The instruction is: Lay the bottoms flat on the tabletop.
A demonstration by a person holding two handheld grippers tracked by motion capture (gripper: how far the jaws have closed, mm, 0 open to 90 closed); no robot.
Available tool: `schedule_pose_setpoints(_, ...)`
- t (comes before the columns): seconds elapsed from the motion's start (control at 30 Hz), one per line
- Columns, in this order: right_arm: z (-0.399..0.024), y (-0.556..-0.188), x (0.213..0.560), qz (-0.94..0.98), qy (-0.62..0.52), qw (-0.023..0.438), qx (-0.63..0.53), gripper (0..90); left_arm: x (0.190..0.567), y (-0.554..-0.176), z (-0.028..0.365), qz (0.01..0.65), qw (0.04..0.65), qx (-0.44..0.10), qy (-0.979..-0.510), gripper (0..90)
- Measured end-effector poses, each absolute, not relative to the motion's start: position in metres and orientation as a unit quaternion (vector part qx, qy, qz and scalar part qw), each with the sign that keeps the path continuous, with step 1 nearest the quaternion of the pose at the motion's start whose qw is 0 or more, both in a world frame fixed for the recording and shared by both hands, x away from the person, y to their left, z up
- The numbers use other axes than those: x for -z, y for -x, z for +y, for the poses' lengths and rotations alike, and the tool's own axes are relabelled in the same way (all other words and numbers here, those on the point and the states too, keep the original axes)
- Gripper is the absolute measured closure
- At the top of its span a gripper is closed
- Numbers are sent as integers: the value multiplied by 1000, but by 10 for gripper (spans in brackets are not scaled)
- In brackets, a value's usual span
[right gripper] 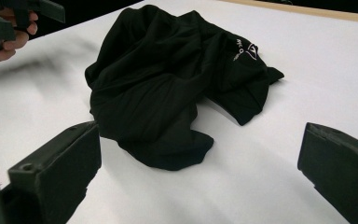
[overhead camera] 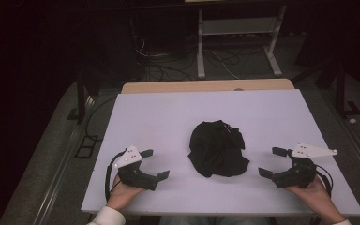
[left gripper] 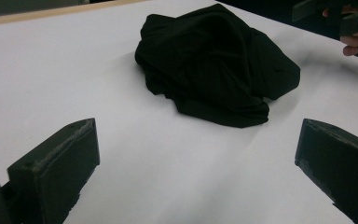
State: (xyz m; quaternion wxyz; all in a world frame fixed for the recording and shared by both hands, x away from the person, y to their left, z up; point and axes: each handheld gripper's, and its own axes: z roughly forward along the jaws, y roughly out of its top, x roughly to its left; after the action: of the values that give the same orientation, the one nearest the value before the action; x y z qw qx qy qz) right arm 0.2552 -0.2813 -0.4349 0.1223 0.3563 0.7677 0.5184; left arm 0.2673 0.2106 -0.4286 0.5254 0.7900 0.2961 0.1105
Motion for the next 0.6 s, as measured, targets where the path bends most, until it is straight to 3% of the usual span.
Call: schedule_pose_setpoints(0.6,-279,-254,432,769,-357,127,-514,0,428,-266,207,289,517,-105,-798,0)
